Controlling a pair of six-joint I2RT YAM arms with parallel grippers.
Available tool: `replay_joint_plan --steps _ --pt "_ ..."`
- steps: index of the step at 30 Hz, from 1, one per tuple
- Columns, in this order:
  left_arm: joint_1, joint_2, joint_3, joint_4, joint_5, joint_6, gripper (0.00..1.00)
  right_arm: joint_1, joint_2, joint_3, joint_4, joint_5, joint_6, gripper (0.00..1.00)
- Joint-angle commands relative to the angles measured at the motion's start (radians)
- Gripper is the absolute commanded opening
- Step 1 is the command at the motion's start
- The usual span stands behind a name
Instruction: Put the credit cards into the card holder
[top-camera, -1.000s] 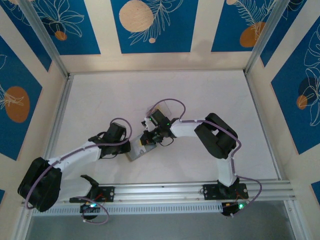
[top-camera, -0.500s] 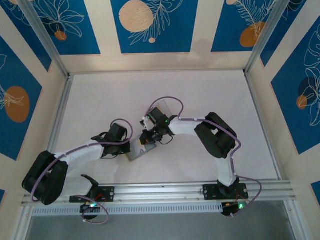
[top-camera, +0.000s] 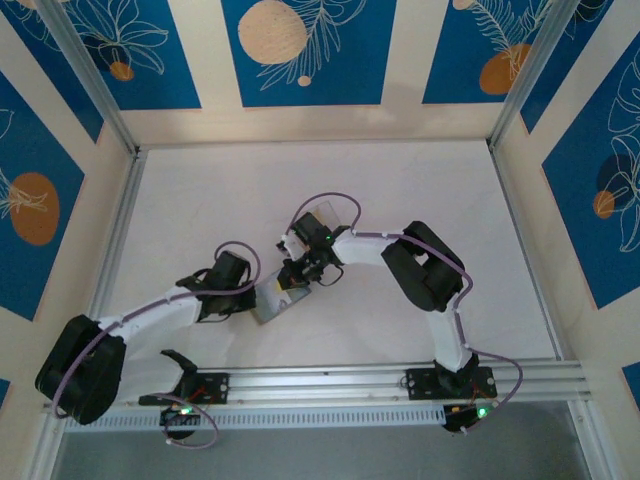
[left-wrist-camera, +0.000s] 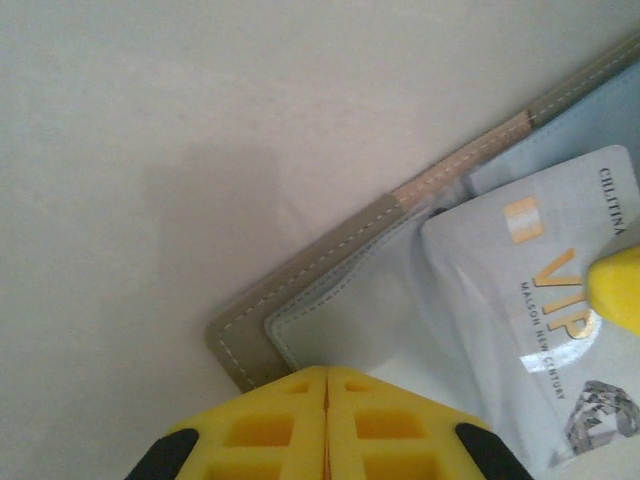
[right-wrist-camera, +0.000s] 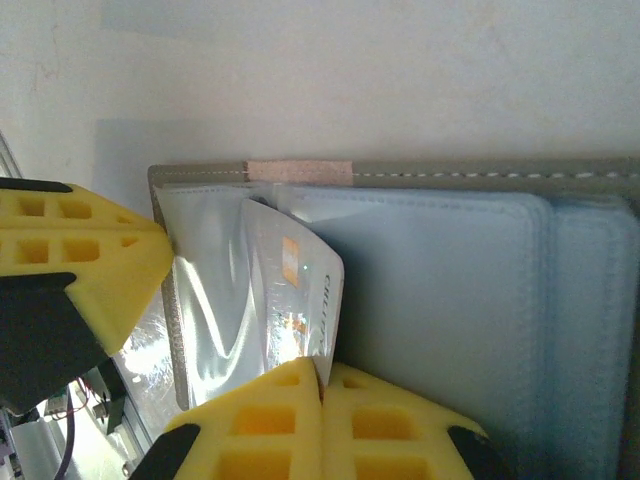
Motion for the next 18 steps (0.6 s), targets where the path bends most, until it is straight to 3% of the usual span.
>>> replay_joint_plan --steps 1,13,18 --pt "0.010 0.029 0.002 -0.051 -0.030 -0.015 0.06 0.017 0.047 -0.010 -0.129 0.021 -0.040 0.00" --pt "0.010 -0.003 -0.032 -0.059 -0.037 -0.038 0.06 0.000 0.066 0.039 -0.185 0.014 -0.073 0.00" --pt "0.010 0.063 -0.021 -0.043 -0.032 -0.031 0.05 -0.002 0.073 0.052 -0.196 0.010 -0.083 0.00"
